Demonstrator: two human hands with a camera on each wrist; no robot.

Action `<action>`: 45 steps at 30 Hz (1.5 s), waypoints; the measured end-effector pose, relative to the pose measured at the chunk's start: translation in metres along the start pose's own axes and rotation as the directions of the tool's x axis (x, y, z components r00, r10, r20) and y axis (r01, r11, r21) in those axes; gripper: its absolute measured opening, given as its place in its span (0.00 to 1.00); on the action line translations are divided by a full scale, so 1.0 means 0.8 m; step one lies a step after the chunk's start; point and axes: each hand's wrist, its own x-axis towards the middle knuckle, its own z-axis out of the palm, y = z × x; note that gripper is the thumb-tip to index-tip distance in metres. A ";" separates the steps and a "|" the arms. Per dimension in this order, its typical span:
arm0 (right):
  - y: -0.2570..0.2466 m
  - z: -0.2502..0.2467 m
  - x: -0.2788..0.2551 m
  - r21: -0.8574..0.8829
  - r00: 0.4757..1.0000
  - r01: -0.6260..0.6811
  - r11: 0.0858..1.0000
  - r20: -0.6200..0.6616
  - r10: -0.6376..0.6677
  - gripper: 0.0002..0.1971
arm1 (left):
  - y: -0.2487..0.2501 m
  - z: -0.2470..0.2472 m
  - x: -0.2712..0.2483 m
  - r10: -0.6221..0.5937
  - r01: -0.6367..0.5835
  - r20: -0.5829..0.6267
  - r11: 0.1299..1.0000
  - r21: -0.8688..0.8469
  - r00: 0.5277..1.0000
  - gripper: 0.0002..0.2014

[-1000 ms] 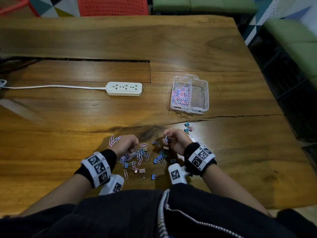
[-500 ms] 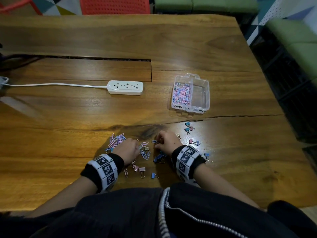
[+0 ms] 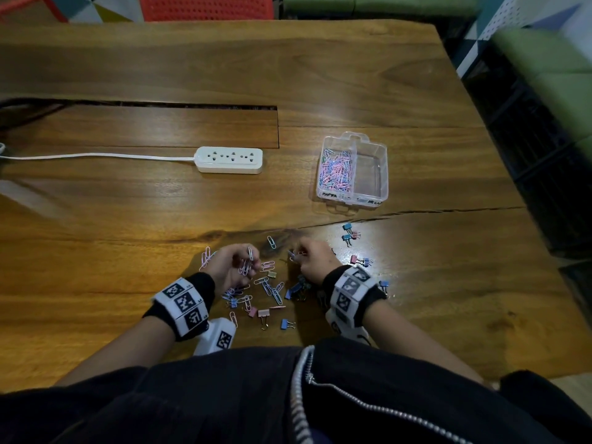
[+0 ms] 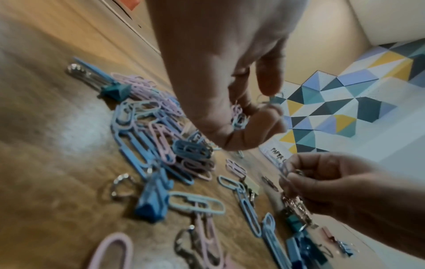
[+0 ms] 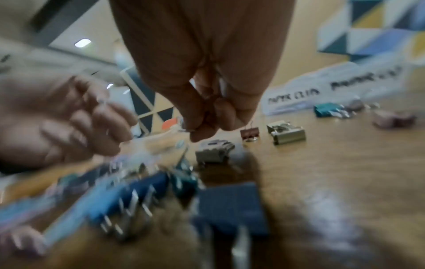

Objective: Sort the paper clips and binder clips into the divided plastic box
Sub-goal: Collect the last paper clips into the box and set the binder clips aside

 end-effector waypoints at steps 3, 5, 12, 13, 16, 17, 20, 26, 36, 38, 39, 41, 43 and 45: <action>0.009 -0.009 -0.005 0.404 0.998 -0.043 0.914 0.059 0.021 0.13 | 0.001 0.002 -0.001 0.019 -0.024 0.023 0.972 0.232 1.000 0.11; 0.011 -0.017 -0.010 0.609 0.990 -0.090 0.788 0.139 0.005 0.15 | 0.001 0.004 -0.002 0.014 -0.028 0.043 0.935 0.353 0.999 0.12; 0.012 -0.018 -0.018 0.751 0.952 -0.237 0.616 0.307 -0.008 0.13 | -0.010 0.004 -0.003 -0.018 0.014 0.009 0.941 0.339 1.000 0.14; 0.012 -0.015 -0.018 0.747 0.954 -0.239 0.620 0.300 0.007 0.14 | -0.011 0.005 -0.003 -0.009 0.013 -0.010 0.922 0.388 1.000 0.13; 0.013 -0.009 -0.019 0.736 0.966 -0.215 0.642 0.258 0.027 0.14 | -0.015 0.013 -0.004 0.100 -0.029 -0.052 0.672 0.740 0.994 0.10; 0.014 -0.006 -0.019 0.726 0.969 -0.204 0.657 0.244 0.031 0.15 | -0.018 0.016 -0.005 0.145 -0.027 -0.056 0.512 0.858 0.988 0.09; 0.017 -0.001 -0.021 0.704 0.974 -0.183 0.686 0.226 0.028 0.18 | -0.024 0.024 -0.008 0.211 0.033 -0.058 0.123 0.992 0.976 0.18; 0.011 -0.008 -0.026 0.724 0.937 -0.238 0.647 0.346 -0.042 0.15 | -0.019 0.023 0.000 0.160 0.008 -0.015 0.047 0.999 0.987 0.11; -0.008 0.011 -0.034 -0.106 0.975 0.184 0.977 0.144 -0.168 0.05 | 0.008 -0.007 -0.005 0.014 -0.016 0.007 0.957 0.290 1.000 0.13; -0.010 0.019 -0.034 -0.287 0.965 0.247 0.925 0.161 -0.208 0.11 | 0.009 -0.009 -0.006 0.010 -0.005 -0.044 0.994 0.108 0.999 0.15; -0.012 0.021 -0.033 -0.327 0.966 0.239 0.914 0.177 -0.189 0.14 | 0.008 -0.008 -0.006 0.011 -0.006 -0.058 0.996 0.094 0.998 0.16; -0.014 0.024 -0.030 -0.374 0.967 0.225 0.900 0.197 -0.160 0.17 | 0.003 -0.004 -0.005 0.017 -0.001 -0.070 0.975 0.222 0.997 0.16; -0.016 0.024 -0.026 -0.433 0.960 0.244 0.868 0.233 -0.154 0.18 | -0.005 0.003 -0.005 0.076 -0.023 -0.070 0.822 0.569 0.995 0.13; -0.018 0.025 -0.021 -0.495 0.947 0.289 0.820 0.275 -0.168 0.18 | -0.014 0.009 -0.008 0.193 -0.048 -0.045 0.452 0.891 0.980 0.07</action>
